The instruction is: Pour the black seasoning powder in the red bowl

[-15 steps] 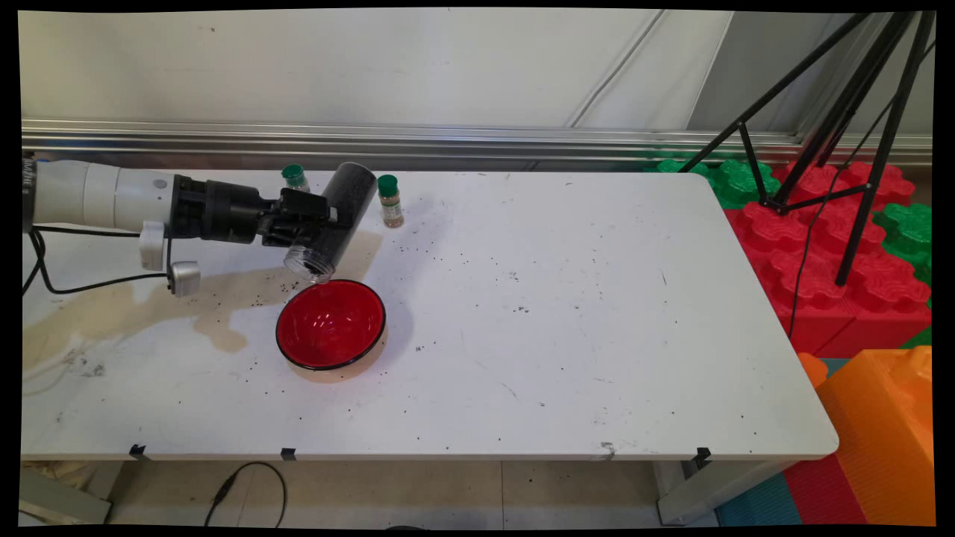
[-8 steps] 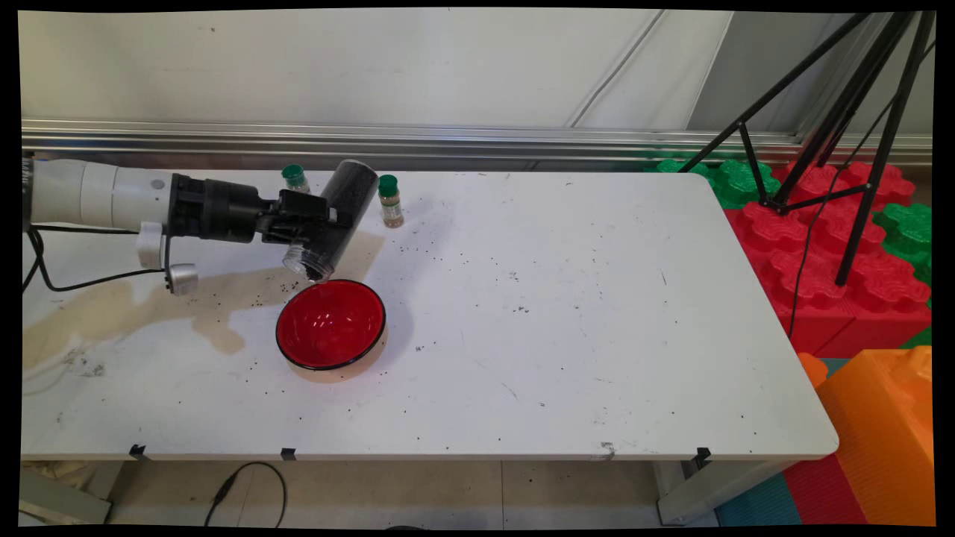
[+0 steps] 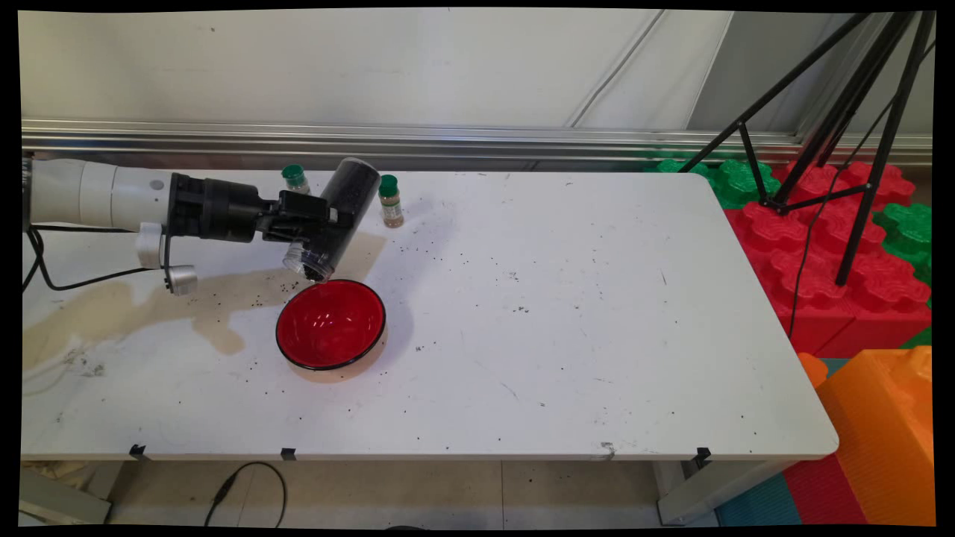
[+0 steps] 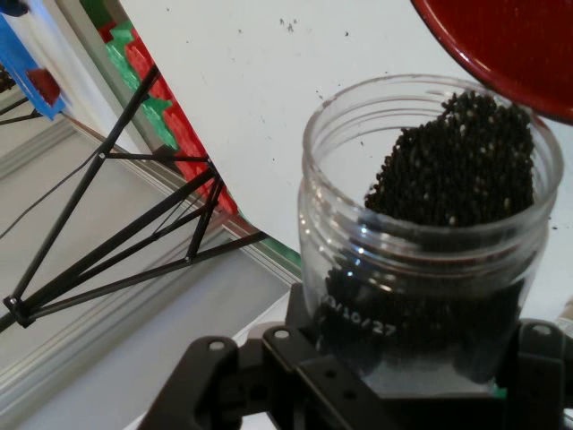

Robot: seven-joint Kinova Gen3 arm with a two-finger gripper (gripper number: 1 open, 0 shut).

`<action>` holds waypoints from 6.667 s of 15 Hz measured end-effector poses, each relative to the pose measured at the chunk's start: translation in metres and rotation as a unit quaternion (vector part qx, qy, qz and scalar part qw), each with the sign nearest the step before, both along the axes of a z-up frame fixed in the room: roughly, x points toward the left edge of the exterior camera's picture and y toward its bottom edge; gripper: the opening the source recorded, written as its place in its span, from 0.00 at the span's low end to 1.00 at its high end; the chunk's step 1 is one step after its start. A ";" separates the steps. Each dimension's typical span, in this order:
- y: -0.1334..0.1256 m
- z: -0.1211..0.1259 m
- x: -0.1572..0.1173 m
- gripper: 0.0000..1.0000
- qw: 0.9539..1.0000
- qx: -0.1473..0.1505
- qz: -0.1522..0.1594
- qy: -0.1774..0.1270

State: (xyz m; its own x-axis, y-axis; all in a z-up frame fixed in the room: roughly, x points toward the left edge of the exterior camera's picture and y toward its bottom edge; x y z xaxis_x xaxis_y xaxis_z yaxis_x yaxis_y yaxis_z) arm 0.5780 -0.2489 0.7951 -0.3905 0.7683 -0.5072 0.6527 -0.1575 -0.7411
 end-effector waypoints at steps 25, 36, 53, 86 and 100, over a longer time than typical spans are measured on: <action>0.003 -0.001 -0.007 0.00 0.999 -0.030 -0.024 -0.021; 0.002 -0.003 -0.010 0.00 0.999 -0.034 -0.027 -0.025; -0.001 -0.004 -0.012 0.00 0.998 -0.039 -0.033 -0.030; 0.004 -0.002 -0.010 0.00 1.000 0.022 -0.003 0.011; 0.003 0.010 -0.009 0.00 0.978 0.146 0.087 0.122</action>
